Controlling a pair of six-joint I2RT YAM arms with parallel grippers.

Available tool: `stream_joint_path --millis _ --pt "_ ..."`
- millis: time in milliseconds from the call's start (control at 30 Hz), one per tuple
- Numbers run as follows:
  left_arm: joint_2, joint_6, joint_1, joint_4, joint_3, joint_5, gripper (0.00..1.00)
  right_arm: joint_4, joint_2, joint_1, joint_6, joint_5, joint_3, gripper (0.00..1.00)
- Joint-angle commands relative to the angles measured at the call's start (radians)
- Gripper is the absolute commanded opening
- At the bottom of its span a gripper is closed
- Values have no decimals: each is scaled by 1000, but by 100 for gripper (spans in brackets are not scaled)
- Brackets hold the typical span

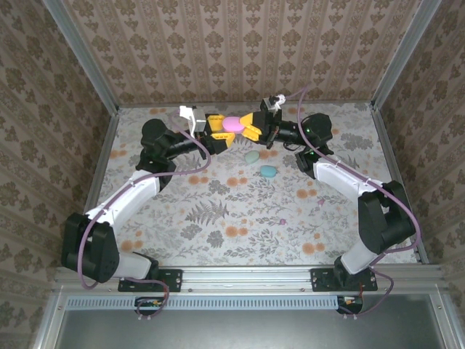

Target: Insert wireless bluetooth earbuds into charging case

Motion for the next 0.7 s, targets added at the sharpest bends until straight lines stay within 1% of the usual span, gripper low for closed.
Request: stream_joint_path --millis 0,433,633,667 --pt "4 -4 -8 0 41 36 47 55 14 9 12 -7 35 19" --pt "3 26 -8 -42 51 38 50 58 28 19 14 -3 45 19" --pt "3 38 -8 -58 50 38 49 69 36 25 21 2 52 19" --pt "2 43 -8 -63 49 41 50 76 37 25 26 5 53 19"
